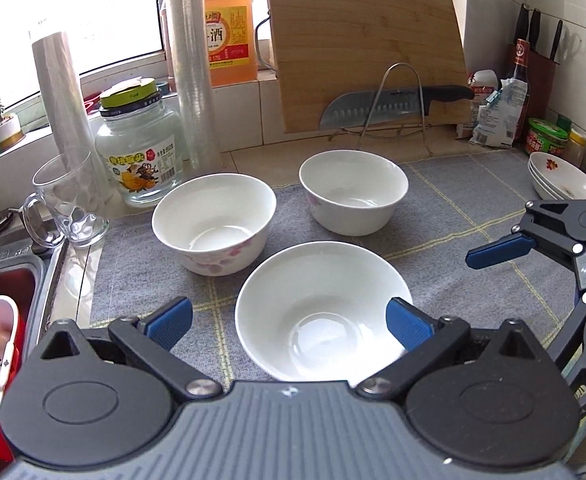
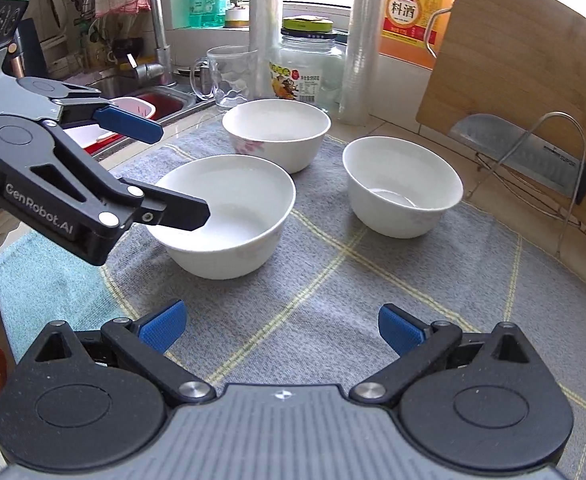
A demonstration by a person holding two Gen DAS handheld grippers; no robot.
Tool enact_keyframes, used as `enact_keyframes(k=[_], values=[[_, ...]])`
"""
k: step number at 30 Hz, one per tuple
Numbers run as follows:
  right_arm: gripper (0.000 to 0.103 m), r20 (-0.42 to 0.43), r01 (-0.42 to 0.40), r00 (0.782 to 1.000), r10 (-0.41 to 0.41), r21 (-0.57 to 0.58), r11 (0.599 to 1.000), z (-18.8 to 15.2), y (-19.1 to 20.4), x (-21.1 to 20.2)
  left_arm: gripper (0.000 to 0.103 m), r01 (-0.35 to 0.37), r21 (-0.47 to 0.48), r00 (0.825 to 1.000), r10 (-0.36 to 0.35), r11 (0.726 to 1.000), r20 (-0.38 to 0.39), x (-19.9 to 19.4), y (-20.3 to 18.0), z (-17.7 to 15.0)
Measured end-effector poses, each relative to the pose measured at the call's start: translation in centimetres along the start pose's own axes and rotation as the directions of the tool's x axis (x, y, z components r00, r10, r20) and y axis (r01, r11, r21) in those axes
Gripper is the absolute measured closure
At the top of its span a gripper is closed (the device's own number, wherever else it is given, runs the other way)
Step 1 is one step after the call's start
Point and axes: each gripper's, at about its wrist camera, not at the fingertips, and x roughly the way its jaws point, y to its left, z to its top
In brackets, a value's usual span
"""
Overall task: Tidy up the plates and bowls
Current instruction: 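Move the left tool to a white bowl on the towel, then close the left tool on the white bowl's rim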
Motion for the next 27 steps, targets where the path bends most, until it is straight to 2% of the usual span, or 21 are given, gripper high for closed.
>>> enact_keyframes(k=[13,15,22,27], values=[[0.000,0.000,-0.035,0.999,0.035,-0.044,0.998,1.9,1.6,2.5,0.004,0.045,-0.039,0.997,-0.048,0.998,-0.062,3.0,2.6,0.5],[0.000,0.001,-0.038,0.999,0.038,-0.045,0.998,2.0,1.6,2.8,0.013,0.061,-0.038,0.995,-0.063,0.997,-0.074,3.4,2.7,0.6],[0.000,0.000,-0.049,0.999,0.049,-0.066,0.997,2.5,1.8,3.7,0.026,0.093,-0.017,0.991,-0.094,0.996,-0.098,4.1,2.5,0.7],[0.003,0.007,-0.062,0.998,0.063,-0.088,0.994,2.8,2.0,3.9,0.041,0.115,-0.023,0.987,-0.117,0.993,-0.110,4.3,2.8,0.8]])
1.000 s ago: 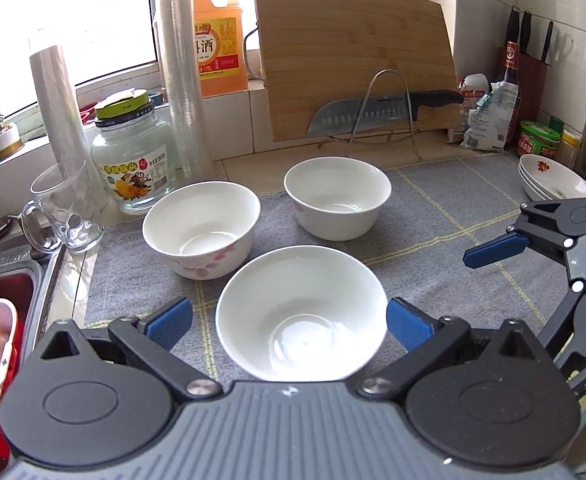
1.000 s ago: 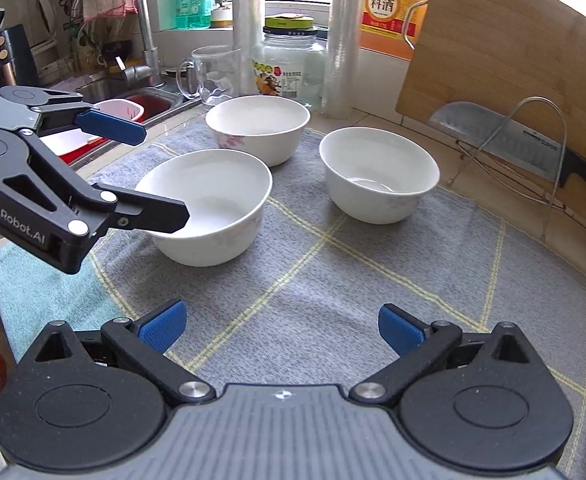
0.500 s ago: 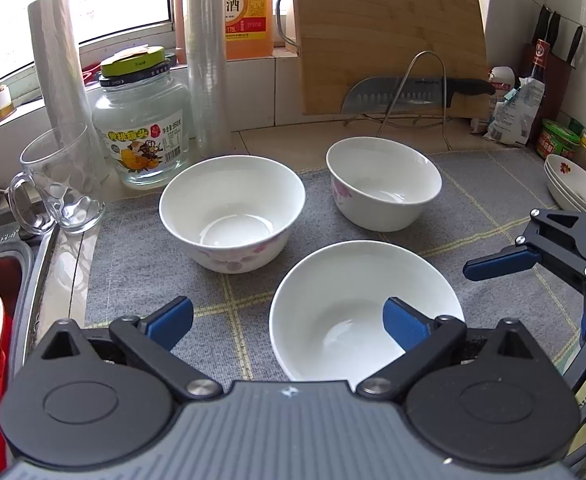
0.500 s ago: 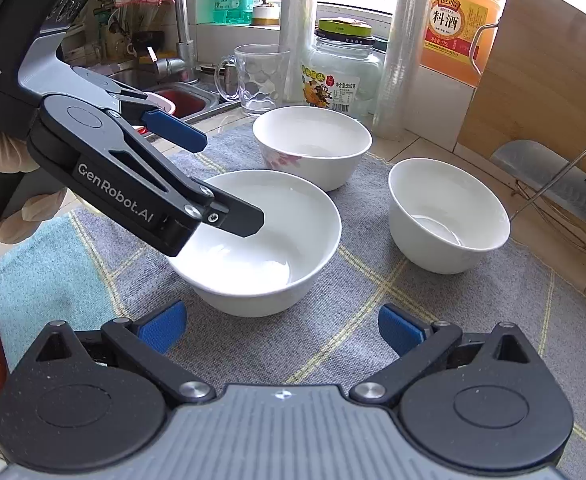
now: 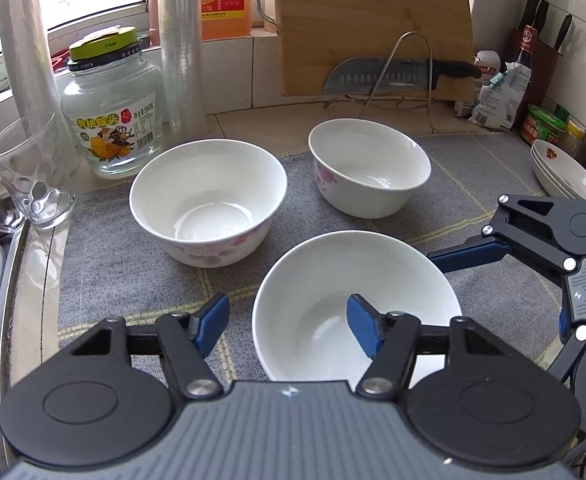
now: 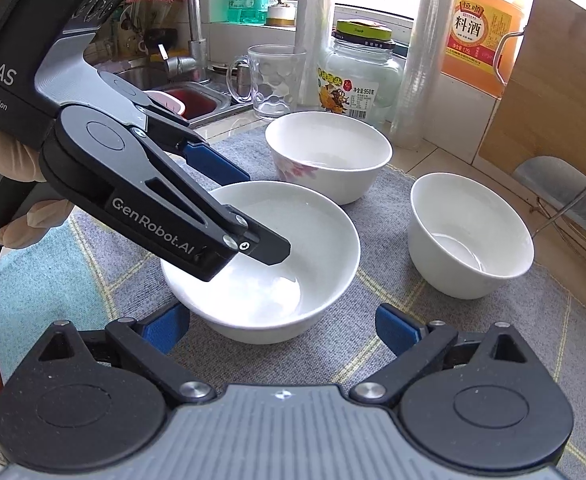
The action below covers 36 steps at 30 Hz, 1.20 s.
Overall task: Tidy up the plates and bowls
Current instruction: 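Close the left tool on the white bowl's rim, then lift the white bowl with the left tool and carry it toward the right tool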
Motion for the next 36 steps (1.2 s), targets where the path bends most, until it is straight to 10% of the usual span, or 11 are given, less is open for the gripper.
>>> enact_keyframes(k=[10,36], values=[[0.018,0.016,-0.022,1.000,0.023,-0.058,0.998,0.1,0.9,-0.4,0.052,0.051,0.002,0.998,-0.051,0.999,-0.022,0.2,-0.1,0.1],[0.019,-0.003,0.023,1.000,-0.023,0.007,1.000,-1.7,0.2,-3.7,0.052,0.128,0.104,0.992,-0.128,0.986,-0.004,-0.6,-4.3,0.6]])
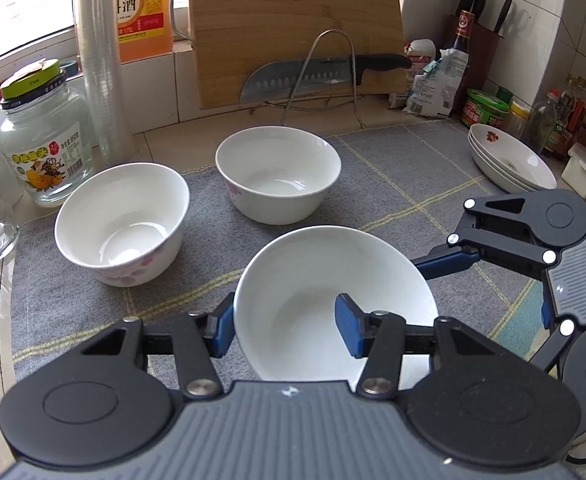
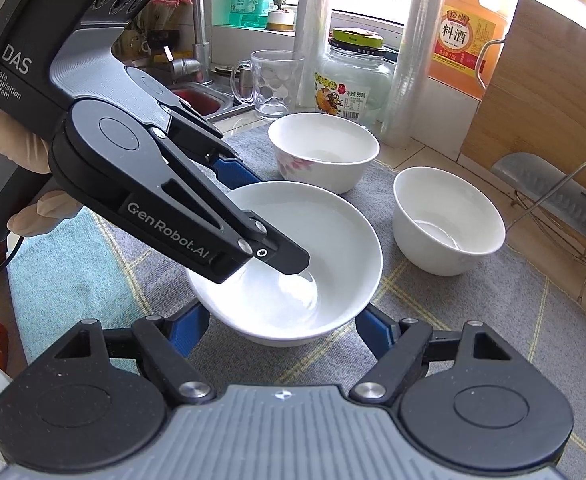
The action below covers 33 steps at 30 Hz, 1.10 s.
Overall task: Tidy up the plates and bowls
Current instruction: 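Lift the white bowl with the left tool and carry it toward the right tool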
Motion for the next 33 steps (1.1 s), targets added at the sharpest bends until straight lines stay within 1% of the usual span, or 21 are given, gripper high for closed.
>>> enact_keyframes(k=[7,13,19,27,33], values=[[0.019,-0.008,0.056,0.998,-0.055,0.057,0.997,-2.1,-1.1,-2.3,0.052,0.059,0.050,0.998,-0.059,0.997,-0.004,1.2,-2.9,1.0],[0.019,-0.022,0.106,0.994,-0.104,0.108,0.988,-4.1,-2.1,-4.3,0.052,0.117,0.102,0.993,-0.116,0.988,-0.014,2.4,-5.8,1.8],[0.019,-0.035,0.157,0.988,-0.153,0.155,0.975,-6.2,-2.9,-6.2,0.052,0.161,0.141,0.987,-0.159,0.977,-0.023,3.3,-8.2,2.3],[0.019,-0.064,0.206,0.978,-0.197,0.200,0.958,-8.0,-3.9,-7.5,0.052,0.203,0.172,0.979,-0.200,0.964,-0.035,4.5,-10.5,2.8],[0.019,-0.078,0.214,0.976,-0.201,0.223,0.951,-8.6,-4.5,-7.8,0.052,0.218,0.174,0.976,-0.214,0.960,-0.046,5.2,-11.3,2.9]])
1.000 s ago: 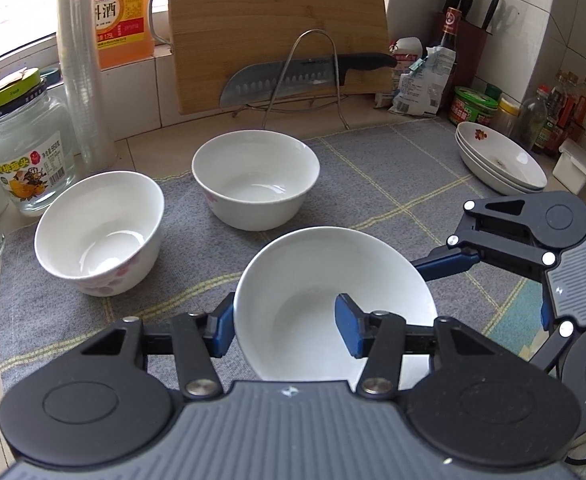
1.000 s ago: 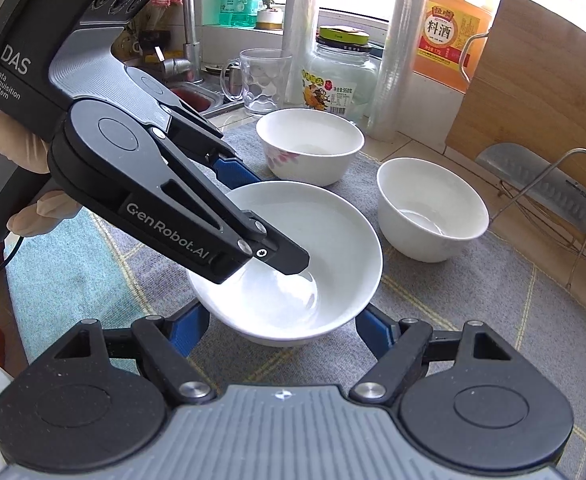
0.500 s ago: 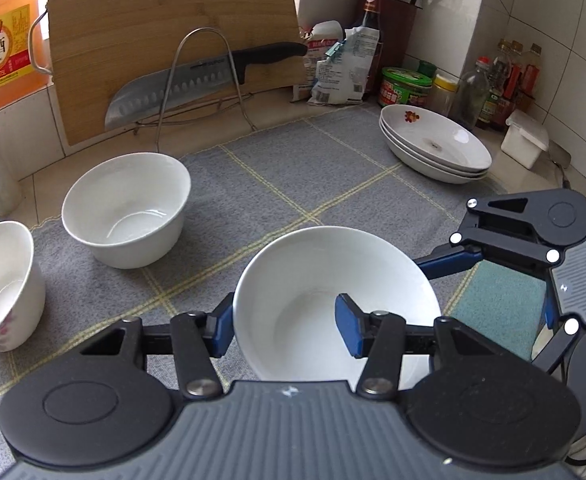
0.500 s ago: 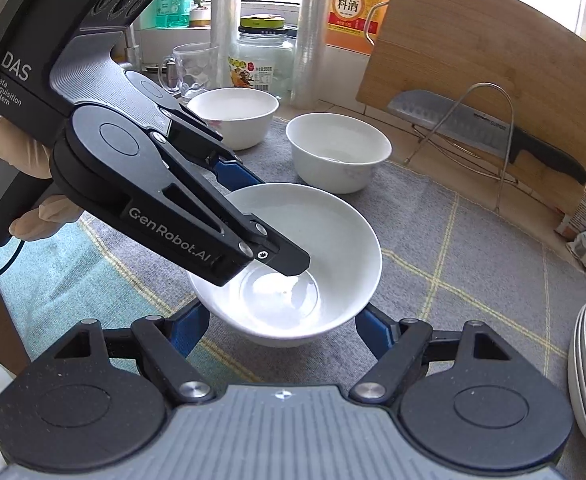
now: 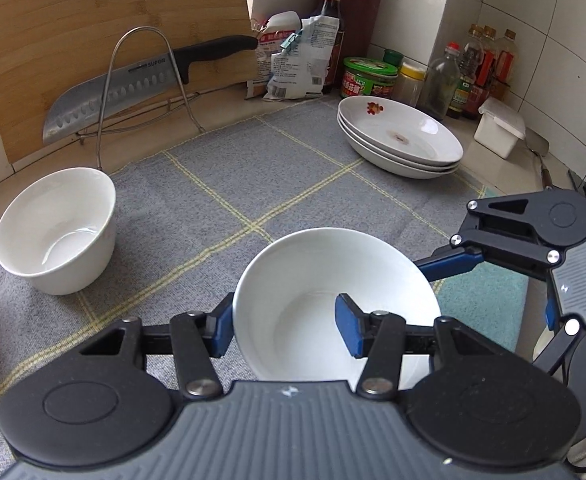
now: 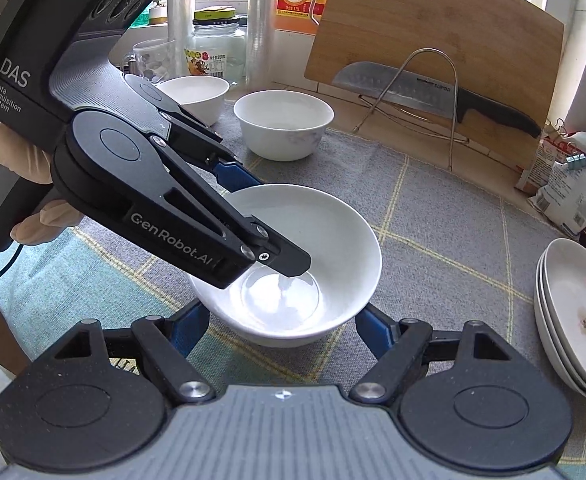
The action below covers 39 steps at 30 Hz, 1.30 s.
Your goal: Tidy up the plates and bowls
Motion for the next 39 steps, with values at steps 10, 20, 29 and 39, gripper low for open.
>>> enact_keyframes(k=[10,20,29,39], values=[[0.019,-0.018,0.003,1.000,-0.003,0.012,1.000,-0.5,-0.4,0.2,0.052,0.011,-0.008,1.000,-0.011,1.000,-0.012,0.6,-0.3,0.0],[0.019,-0.038,-0.001,0.999,0.002,0.031,1.000,-0.6,-0.8,0.6,0.041,0.023,0.004,1.000,-0.022,1.000,-0.012,1.1,-0.7,0.0],[0.000,0.018,-0.004,1.000,0.003,0.063,0.998,-0.3,-1.4,-0.3,0.006,-0.024,0.024,0.995,0.021,0.999,0.095,-0.9,-1.0,-0.1],[0.000,0.024,0.002,1.000,-0.003,0.052,0.999,0.4,-1.3,-0.5,0.004,-0.196,-0.073,0.961,0.206,0.978,0.185,-4.4,0.7,-1.6]])
